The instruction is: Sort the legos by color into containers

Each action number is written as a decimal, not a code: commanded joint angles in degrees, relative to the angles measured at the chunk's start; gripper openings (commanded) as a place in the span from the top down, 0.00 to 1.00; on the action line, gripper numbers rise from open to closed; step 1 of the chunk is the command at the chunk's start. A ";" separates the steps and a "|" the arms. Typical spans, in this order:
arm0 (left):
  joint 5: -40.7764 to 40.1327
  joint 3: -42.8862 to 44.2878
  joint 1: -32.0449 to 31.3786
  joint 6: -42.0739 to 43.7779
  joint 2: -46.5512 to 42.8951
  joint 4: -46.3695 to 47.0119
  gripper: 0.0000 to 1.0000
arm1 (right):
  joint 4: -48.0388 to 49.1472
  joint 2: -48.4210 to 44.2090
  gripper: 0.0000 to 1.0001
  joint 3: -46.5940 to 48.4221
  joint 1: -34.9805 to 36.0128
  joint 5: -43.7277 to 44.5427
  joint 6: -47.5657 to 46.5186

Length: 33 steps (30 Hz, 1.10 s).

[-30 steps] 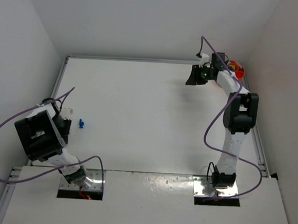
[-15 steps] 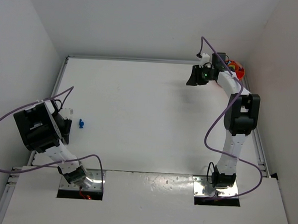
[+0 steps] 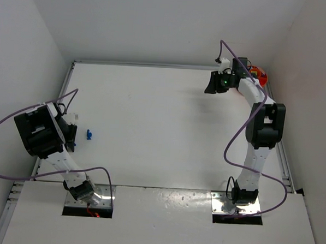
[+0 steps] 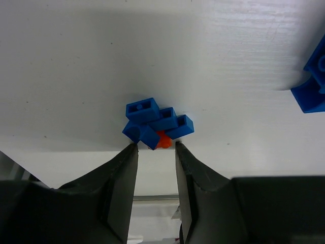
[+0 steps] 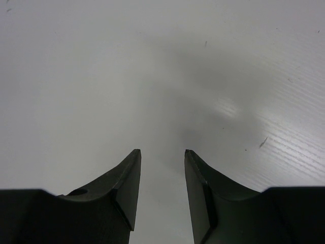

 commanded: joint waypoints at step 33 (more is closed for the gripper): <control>17.00 -4.54 -3.76 6.23 -12.35 4.89 0.75 | 1.85 -4.76 0.60 -1.91 0.91 -3.92 -2.14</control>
